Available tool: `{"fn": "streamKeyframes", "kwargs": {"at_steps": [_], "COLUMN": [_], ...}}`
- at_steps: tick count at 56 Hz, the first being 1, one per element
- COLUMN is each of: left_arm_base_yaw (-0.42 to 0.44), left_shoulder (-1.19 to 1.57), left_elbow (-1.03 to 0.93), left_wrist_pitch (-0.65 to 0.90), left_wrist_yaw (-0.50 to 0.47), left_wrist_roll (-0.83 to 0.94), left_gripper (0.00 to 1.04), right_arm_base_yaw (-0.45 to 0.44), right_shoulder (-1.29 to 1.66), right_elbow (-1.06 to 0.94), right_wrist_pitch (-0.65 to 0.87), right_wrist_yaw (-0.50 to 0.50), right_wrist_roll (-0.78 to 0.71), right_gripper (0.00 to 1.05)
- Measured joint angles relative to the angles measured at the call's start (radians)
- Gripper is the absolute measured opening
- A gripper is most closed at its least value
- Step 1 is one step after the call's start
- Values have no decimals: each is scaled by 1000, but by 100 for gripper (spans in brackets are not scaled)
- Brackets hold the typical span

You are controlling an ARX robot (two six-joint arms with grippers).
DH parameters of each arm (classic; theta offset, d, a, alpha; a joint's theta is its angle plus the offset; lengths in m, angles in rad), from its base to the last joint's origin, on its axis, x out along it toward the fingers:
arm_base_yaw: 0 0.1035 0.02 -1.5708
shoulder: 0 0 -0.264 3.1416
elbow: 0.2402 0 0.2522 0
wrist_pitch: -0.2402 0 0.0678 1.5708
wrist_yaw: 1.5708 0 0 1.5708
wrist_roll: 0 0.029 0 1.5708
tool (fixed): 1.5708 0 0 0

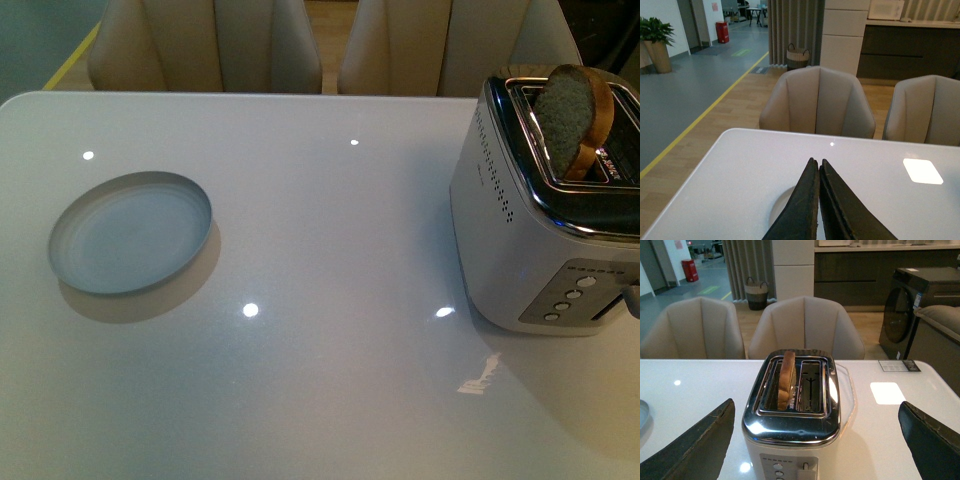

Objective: Left arm holds plate, right arm toasts bread

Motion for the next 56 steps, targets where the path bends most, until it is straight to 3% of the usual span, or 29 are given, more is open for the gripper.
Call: {"fn": "streamKeyframes", "kwargs": {"at_steps": [56], "left_arm_base_yaw": [-1], "left_shoulder": [-650], "left_elbow": [-49], "left_wrist_pitch": [-581], "left_wrist_yaw": [-1], "left_wrist_roll": [0], "left_gripper": [3], "right_arm_base_yaw": [0], "right_shoulder": [0], "right_elbow": [0], "right_wrist_pitch": [0], "right_wrist_yaw": [0], "right_wrist_roll": [0], "right_gripper": [96]}}
